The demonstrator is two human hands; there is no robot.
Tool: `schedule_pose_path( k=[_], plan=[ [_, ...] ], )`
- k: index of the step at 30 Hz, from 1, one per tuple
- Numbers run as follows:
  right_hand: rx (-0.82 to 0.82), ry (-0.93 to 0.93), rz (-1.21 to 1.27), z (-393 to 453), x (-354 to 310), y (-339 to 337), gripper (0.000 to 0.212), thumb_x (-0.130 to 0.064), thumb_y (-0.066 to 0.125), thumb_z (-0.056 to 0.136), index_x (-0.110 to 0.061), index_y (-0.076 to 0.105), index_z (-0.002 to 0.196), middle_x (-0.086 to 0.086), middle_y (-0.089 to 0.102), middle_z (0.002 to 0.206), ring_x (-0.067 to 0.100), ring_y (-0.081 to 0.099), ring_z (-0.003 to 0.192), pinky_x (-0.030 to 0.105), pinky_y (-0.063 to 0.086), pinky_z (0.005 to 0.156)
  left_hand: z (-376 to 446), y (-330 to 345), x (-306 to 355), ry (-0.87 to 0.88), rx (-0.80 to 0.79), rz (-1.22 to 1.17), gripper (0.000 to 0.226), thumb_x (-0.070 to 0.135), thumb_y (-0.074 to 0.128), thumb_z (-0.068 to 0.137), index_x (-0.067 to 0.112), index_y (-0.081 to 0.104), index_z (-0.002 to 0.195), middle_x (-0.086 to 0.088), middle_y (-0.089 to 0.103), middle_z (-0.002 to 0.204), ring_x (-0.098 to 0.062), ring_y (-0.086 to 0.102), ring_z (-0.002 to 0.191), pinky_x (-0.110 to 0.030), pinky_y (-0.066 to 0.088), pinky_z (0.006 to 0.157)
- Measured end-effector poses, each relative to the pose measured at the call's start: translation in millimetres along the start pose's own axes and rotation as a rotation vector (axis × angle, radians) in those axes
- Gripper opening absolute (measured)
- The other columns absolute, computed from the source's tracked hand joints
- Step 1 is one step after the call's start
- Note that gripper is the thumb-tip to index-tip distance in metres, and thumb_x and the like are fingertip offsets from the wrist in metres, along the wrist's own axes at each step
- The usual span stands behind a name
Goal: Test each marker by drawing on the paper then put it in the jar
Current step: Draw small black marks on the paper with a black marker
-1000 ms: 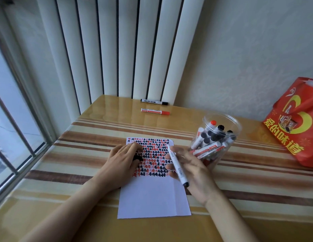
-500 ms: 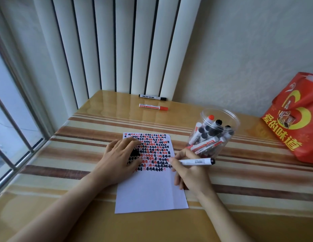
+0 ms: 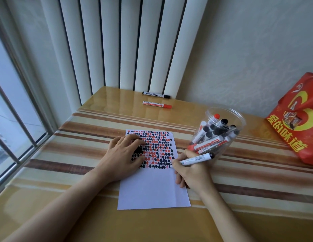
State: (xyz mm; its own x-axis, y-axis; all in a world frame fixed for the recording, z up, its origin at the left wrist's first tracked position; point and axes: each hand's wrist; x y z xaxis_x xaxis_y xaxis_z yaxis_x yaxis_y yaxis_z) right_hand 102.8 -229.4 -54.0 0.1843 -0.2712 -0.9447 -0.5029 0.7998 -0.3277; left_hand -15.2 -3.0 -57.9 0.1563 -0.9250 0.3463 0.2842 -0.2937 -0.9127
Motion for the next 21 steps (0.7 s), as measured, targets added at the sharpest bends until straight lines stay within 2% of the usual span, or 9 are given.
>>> schedule_pose_path(
  k=[3, 6, 10, 14, 18, 21],
  plan=[
    [0.016, 0.02, 0.004, 1.5, 2.6, 0.3, 0.023, -0.005, 0.068, 0.096, -0.006, 0.052, 0.08, 0.014, 0.061, 0.057, 0.029, 0.056, 0.039, 0.025, 0.04, 0.036, 0.0, -0.5, 1.0, -0.001, 0.003, 0.002, 0.059, 0.064, 0.03, 0.09, 0.038, 0.045, 0.141, 0.014, 0.037, 0.146, -0.009, 0.033, 0.14, -0.036, 0.01, 0.12],
    [0.013, 0.007, 0.006, 0.7, 2.3, 0.1, 0.025, -0.005, 0.068, 0.097, -0.007, 0.052, 0.078, 0.019, 0.06, 0.056, 0.029, 0.055, 0.037, 0.024, 0.039, 0.035, 0.5, -1.0, 1.3, -0.001, 0.002, -0.011, 0.056, 0.062, 0.034, 0.091, 0.037, 0.047, 0.14, 0.014, 0.038, 0.146, -0.01, 0.034, 0.14, -0.037, 0.01, 0.12],
    [-0.02, 0.004, -0.015, 0.1, 0.7, 0.7, 0.024, -0.005, 0.068, 0.097, -0.003, 0.052, 0.079, 0.012, 0.06, 0.052, 0.021, 0.052, 0.033, 0.024, 0.038, 0.034, 0.3, -0.1, 0.4, 0.003, -0.004, -0.004, 0.056, 0.062, 0.033, 0.092, 0.037, 0.046, 0.14, 0.014, 0.038, 0.146, -0.009, 0.034, 0.139, -0.038, 0.01, 0.121],
    [0.025, 0.033, -0.003, 1.1, 1.3, 0.2, 0.023, -0.001, 0.067, 0.095, -0.004, 0.051, 0.079, 0.007, 0.059, 0.053, 0.021, 0.055, 0.033, 0.024, 0.038, 0.033, 0.8, 0.8, -0.6, 0.004, -0.003, 0.001, 0.058, 0.064, 0.031, 0.091, 0.037, 0.046, 0.14, 0.014, 0.038, 0.145, -0.009, 0.034, 0.139, -0.039, 0.012, 0.121],
    [0.031, 0.015, 0.01, 0.8, 2.6, 1.4, 0.025, -0.005, 0.068, 0.096, -0.009, 0.051, 0.078, 0.01, 0.06, 0.055, 0.024, 0.056, 0.036, 0.023, 0.038, 0.034, 1.3, 1.5, -1.1, 0.006, 0.002, -0.003, 0.057, 0.063, 0.032, 0.091, 0.037, 0.046, 0.14, 0.014, 0.039, 0.144, -0.01, 0.035, 0.138, -0.038, 0.012, 0.12],
    [0.006, 0.01, -0.009, 1.1, 2.7, 1.7, 0.024, -0.008, 0.068, 0.097, -0.006, 0.052, 0.08, 0.014, 0.061, 0.056, 0.025, 0.055, 0.037, 0.024, 0.039, 0.036, 1.1, 1.8, -1.1, 0.006, 0.005, 0.001, 0.057, 0.063, 0.03, 0.091, 0.037, 0.047, 0.139, 0.014, 0.039, 0.144, -0.009, 0.035, 0.137, -0.038, 0.012, 0.12]
  ],
)
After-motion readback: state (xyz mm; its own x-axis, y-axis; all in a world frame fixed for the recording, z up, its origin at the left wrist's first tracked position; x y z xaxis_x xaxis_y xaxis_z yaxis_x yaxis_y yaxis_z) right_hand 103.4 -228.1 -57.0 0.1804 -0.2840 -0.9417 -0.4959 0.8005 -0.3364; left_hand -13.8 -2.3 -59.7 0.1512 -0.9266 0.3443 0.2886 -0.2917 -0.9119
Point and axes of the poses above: each hand's wrist, its own z-axis towards the middle knuckle, its own y-axis out of the palm, x = y × z
